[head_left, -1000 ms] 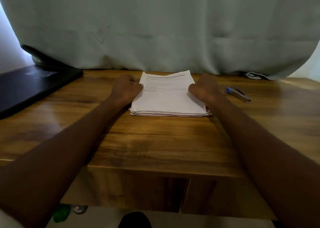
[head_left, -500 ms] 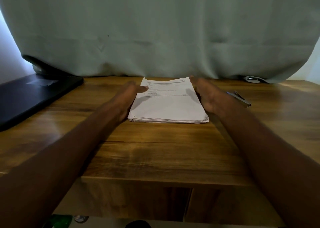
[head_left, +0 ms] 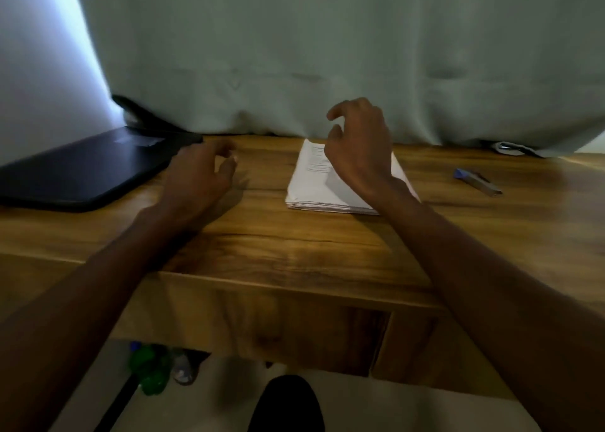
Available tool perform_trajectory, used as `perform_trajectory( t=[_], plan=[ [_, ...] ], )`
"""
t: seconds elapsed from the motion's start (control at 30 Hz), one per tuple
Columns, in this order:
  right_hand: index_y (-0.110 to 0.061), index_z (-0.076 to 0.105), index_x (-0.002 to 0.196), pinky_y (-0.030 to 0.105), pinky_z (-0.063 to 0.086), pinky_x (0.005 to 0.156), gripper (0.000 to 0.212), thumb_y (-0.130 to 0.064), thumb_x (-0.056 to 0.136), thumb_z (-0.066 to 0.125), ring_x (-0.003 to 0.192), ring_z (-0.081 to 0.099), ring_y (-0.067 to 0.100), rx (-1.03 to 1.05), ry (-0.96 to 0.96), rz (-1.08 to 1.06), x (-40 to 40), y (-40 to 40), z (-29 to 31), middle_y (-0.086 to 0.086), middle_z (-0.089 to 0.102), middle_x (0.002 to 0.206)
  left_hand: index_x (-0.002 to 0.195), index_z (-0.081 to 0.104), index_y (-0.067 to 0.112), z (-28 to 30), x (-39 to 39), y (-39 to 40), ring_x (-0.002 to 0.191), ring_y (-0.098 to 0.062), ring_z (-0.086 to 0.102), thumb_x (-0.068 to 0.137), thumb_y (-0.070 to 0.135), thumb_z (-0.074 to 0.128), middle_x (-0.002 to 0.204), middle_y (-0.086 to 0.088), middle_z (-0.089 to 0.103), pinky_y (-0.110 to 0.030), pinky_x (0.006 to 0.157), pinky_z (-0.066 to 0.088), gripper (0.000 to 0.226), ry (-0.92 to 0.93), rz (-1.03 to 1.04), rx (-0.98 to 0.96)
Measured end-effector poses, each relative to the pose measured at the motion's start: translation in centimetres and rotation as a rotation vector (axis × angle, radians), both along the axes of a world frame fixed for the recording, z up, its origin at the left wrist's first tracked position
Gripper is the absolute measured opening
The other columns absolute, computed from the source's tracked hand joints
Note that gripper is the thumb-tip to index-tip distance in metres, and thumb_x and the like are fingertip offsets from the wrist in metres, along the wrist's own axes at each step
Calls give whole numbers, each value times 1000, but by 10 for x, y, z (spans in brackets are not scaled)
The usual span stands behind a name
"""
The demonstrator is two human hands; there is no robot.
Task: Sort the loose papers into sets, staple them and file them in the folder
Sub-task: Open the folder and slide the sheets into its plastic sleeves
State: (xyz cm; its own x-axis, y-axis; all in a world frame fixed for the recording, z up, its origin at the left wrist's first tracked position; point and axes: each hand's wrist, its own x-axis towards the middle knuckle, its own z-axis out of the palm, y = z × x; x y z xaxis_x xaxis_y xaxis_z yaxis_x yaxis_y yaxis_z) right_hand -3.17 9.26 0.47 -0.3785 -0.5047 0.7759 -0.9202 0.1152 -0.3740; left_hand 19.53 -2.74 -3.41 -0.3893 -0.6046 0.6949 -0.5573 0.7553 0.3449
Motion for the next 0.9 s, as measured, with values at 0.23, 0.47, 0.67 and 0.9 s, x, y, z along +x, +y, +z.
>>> perform_trajectory(
  t=[0.23,0.47,0.67,0.9],
  plan=[
    [-15,74,90,32,51,76,13,-18,86,62,88,67,20,264,-387,411,140,-73,-15,2,74,91,118,72,12,16,168,-45,106,-38,69,98,31,61,114,-17,74,-44,90,51,30,87,402,55],
    [-21,56,141,37,52,95,46,-41,100,56,110,64,23,491,-352,659,225,-150,-42,3,67,123,124,67,1,5,261,-99,112,-44,64,102,43,58,122,-28,68,-45,92,49,48,-80,550,329],
    [-24,62,128,30,40,72,42,-50,96,57,98,62,23,404,-396,475,222,-198,-53,2,69,115,108,66,4,2,277,-145,88,-38,63,101,58,51,105,-25,69,-41,75,49,57,-190,582,272],
    [-23,67,113,41,60,83,35,-46,86,70,87,72,25,288,-642,457,216,-210,-58,3,73,98,108,66,8,-8,251,-149,102,-38,61,90,76,45,104,-17,68,-49,104,37,74,-268,687,290]
  ],
)
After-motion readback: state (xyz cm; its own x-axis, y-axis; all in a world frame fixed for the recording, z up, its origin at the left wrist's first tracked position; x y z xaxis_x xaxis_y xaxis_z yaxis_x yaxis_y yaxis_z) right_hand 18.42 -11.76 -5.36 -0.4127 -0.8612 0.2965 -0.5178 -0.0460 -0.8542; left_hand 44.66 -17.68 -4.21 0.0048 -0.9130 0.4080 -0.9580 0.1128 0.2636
